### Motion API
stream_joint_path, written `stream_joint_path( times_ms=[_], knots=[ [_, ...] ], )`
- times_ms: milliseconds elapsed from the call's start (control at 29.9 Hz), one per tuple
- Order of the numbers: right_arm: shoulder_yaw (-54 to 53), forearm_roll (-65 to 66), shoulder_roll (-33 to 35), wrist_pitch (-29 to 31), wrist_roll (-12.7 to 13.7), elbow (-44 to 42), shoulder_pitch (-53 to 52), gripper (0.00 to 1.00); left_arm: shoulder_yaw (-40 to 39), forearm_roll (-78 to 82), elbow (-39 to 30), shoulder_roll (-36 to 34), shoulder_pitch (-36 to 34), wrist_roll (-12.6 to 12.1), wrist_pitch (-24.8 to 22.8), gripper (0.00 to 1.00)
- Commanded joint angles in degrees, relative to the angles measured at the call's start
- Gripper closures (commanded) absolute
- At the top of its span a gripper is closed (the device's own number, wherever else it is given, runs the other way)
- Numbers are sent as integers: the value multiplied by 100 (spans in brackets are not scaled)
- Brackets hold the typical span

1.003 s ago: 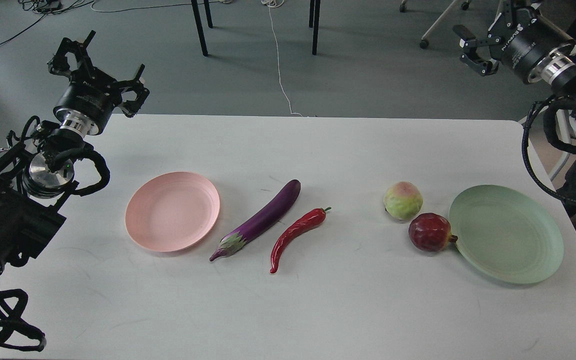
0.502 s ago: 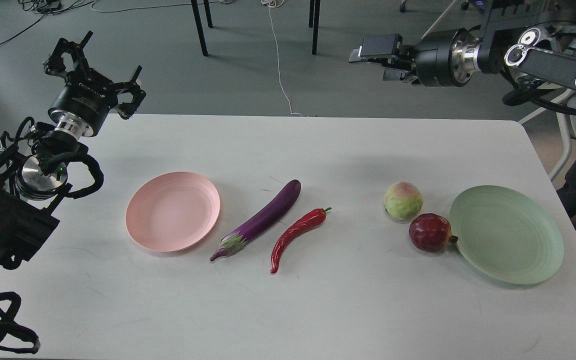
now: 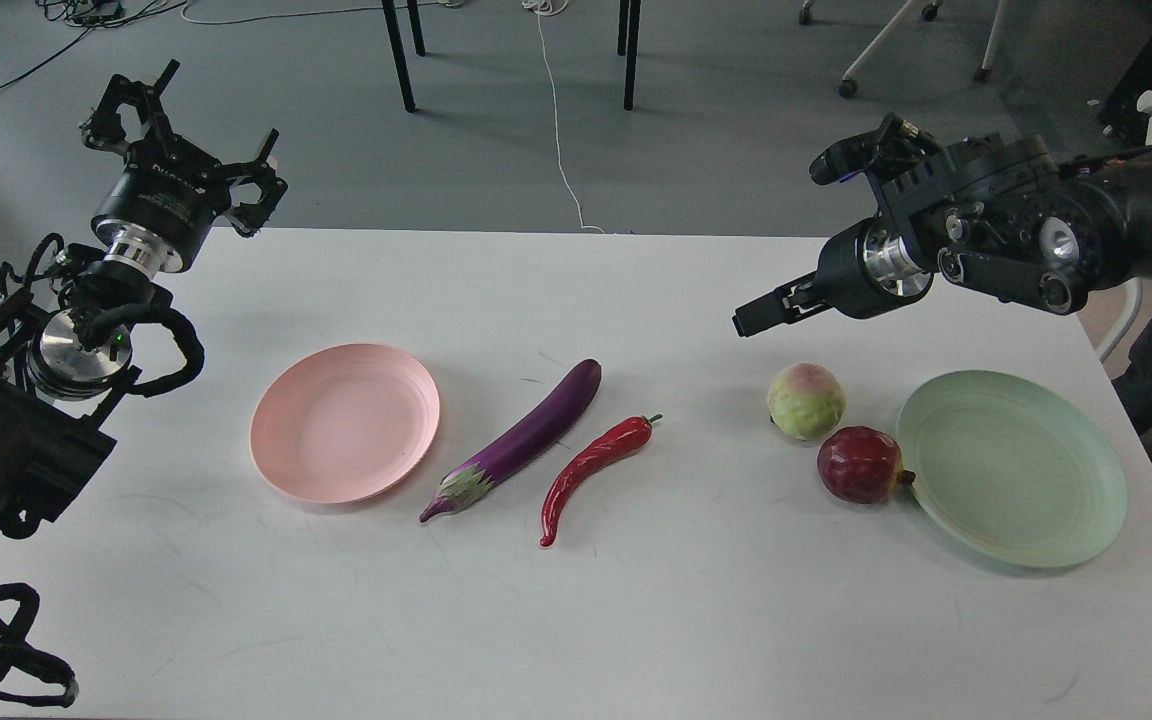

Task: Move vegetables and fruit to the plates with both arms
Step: 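Raise the right gripper and move it over the pale peach, then lower the right gripper and grasp the pale peach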

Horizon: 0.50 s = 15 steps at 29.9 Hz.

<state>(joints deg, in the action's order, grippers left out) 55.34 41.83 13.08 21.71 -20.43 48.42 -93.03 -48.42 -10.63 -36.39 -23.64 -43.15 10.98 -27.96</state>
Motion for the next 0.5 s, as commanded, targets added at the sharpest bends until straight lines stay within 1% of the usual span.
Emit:
stream_joint_path(
  times_ms=[0,100,468],
  knots=[
    [47,9,-121,-70,-5,-210,328,1,17,0,0,17,9,-8,1,1],
    [135,18,-200,-202,-5,-316,460,2,17,0,0,17,18,-8,1,1],
    [319,114,-358,-238,4,-465,821,2,44,8,-8,43,62,-8,-4,1]
  ],
)
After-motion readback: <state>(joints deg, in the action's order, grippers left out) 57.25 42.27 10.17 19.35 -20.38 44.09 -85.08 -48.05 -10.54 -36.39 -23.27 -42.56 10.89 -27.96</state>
